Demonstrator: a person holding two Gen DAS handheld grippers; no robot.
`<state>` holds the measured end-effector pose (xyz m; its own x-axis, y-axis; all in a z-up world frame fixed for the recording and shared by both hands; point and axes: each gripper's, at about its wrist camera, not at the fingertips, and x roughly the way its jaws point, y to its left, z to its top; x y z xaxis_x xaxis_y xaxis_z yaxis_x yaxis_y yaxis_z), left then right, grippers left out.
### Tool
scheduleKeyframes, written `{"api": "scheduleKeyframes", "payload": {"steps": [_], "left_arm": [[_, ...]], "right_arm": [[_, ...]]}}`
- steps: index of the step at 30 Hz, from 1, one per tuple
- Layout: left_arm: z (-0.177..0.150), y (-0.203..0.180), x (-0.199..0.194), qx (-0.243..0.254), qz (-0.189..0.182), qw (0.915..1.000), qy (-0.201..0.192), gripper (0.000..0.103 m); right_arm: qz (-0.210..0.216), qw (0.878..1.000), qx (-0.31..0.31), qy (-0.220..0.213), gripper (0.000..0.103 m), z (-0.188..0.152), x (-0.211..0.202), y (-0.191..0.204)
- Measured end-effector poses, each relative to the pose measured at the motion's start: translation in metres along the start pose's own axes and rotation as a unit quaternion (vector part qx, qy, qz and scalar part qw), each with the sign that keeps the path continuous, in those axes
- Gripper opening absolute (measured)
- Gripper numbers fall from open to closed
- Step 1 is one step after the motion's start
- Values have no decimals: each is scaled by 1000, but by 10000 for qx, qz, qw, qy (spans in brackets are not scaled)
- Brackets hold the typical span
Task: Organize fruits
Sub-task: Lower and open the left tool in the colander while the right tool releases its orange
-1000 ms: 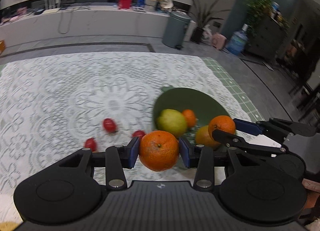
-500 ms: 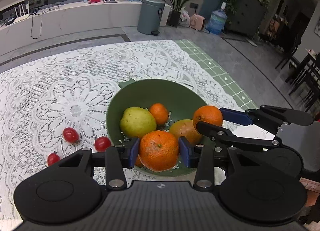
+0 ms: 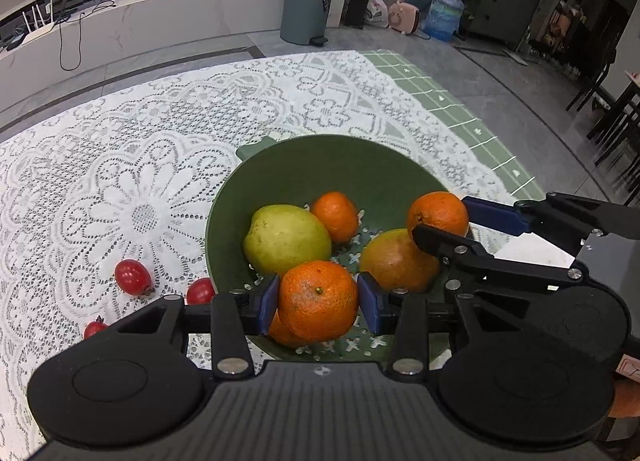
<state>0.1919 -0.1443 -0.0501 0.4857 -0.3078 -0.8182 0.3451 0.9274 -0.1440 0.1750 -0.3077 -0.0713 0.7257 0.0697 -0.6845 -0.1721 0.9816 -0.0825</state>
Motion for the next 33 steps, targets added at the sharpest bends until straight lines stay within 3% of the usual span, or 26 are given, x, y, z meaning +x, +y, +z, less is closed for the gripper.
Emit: {"api": "scheduleKeyframes", "payload": {"steps": [19, 28, 33], "left_arm": [[13, 9, 37, 130, 191, 9994, 249, 48], [12, 9, 35, 307, 170, 9988, 334, 49], [13, 8, 32, 434, 203, 9980, 417, 54]], "right_arm": [[-19, 10000, -64, -25, 37, 13, 18, -3], [294, 9970, -501, 521, 37, 37, 40, 0], [549, 9921, -649, 925, 30, 50, 53, 2]]}}
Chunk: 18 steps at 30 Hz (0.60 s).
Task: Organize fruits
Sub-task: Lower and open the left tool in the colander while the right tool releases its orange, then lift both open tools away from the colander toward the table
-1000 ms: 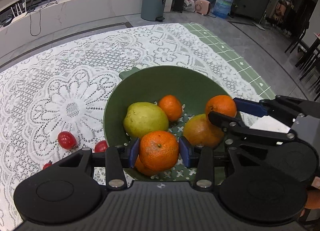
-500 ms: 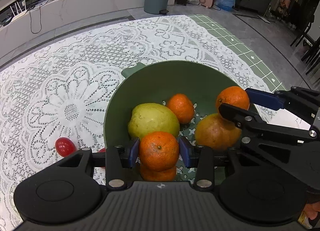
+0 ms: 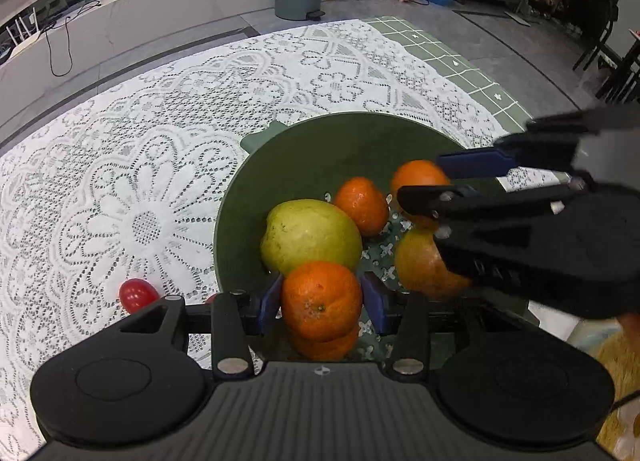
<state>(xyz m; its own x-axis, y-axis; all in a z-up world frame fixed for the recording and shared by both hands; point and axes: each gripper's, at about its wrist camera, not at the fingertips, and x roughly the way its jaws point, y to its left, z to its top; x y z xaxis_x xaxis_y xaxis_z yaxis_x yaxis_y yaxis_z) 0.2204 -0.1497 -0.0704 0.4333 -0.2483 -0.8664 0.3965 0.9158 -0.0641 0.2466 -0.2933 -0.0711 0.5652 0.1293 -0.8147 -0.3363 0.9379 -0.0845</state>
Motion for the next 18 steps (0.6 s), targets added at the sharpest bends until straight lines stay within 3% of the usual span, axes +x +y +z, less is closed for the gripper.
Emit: {"api": "scheduleKeyframes", "payload": {"steps": [10, 12, 18], "left_arm": [[-4, -7, -3, 308, 190, 9993, 28, 60], [-6, -9, -7, 345, 159, 9993, -44, 67], [-11, -12, -27, 318, 88, 9990, -292, 73]], "right_arm": [[3, 9997, -101, 227, 32, -4, 3, 2], [19, 9999, -36, 147, 37, -6, -2, 2], [-12, 9995, 257, -167, 53, -10, -26, -1]]}}
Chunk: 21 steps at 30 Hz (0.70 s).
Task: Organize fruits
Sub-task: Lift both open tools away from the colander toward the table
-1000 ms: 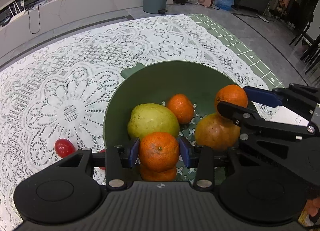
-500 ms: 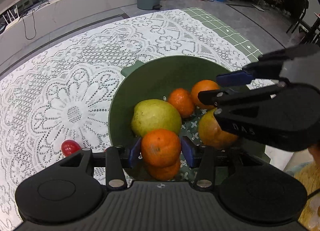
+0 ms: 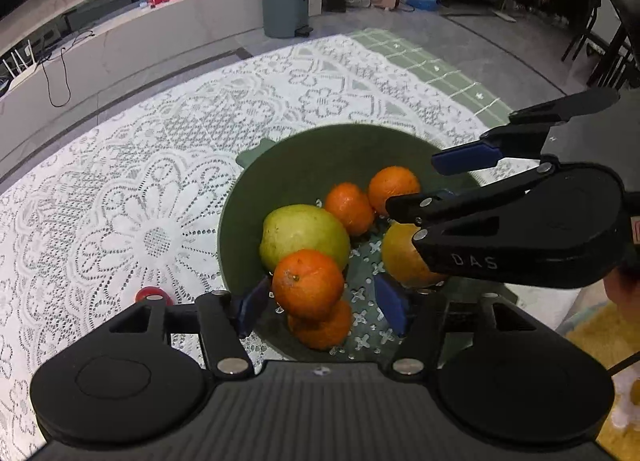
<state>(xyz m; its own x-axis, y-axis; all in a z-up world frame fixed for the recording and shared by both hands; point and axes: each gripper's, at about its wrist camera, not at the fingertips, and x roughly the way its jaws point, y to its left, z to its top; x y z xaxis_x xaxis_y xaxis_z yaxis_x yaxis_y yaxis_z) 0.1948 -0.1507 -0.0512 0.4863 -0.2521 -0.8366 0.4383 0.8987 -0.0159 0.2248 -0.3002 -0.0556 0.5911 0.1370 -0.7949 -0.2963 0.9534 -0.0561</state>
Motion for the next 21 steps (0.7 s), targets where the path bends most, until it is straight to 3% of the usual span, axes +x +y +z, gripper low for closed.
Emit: {"api": "scheduleKeyframes", "payload": {"steps": [3, 6, 13, 21], "left_arm": [[-5, 2, -12, -134, -18, 9998, -118, 73], [-9, 5, -28, -267, 1, 9992, -299, 73], [-22, 13, -68, -570, 113, 9959, -693, 73], [-45, 32, -95, -836, 326, 9921, -873, 73]], "right_arm": [[49, 9998, 146, -138, 55, 0, -13, 0], [42, 9993, 244, -282, 64, -2, -25, 3], [203, 9966, 598, -527, 64, -13, -49, 14], [368, 9934, 805, -735, 65, -31, -65, 41]]}}
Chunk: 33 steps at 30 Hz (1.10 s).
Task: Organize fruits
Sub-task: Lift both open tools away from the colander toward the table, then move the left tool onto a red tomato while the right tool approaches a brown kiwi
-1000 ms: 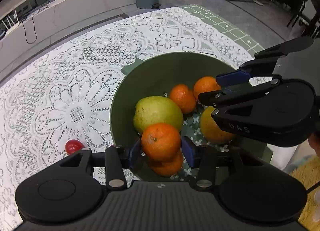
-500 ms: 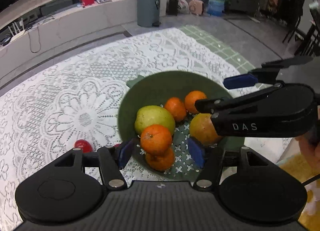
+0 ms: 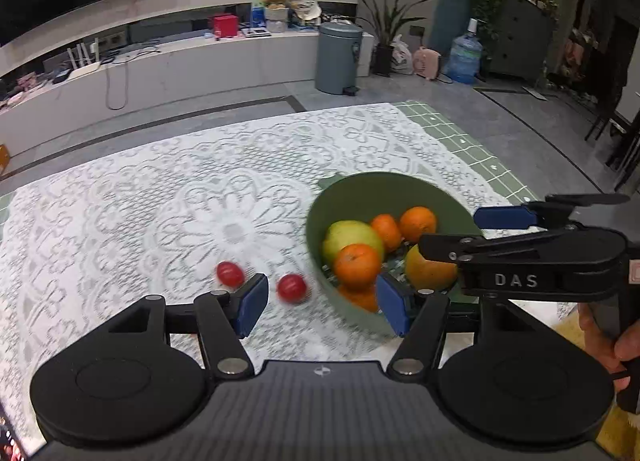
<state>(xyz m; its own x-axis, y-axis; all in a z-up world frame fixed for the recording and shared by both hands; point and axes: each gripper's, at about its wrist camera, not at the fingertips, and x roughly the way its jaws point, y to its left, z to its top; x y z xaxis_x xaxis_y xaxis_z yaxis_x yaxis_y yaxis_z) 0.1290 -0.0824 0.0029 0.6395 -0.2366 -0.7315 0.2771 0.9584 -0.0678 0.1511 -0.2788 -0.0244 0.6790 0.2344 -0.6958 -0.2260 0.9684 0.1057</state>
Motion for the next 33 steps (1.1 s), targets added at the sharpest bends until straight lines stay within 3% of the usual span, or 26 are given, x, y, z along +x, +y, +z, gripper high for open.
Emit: {"api": "scheduleKeyframes", "payload": {"steps": [16, 33], "left_arm": [[-35, 50, -32, -738, 25, 9971, -180, 73], [-61, 104, -15, -1585, 213, 9871, -27, 72]], "right_arm": [[326, 9994, -72, -76, 65, -43, 1, 57], [403, 9957, -831, 60, 64, -61, 42, 120]]}}
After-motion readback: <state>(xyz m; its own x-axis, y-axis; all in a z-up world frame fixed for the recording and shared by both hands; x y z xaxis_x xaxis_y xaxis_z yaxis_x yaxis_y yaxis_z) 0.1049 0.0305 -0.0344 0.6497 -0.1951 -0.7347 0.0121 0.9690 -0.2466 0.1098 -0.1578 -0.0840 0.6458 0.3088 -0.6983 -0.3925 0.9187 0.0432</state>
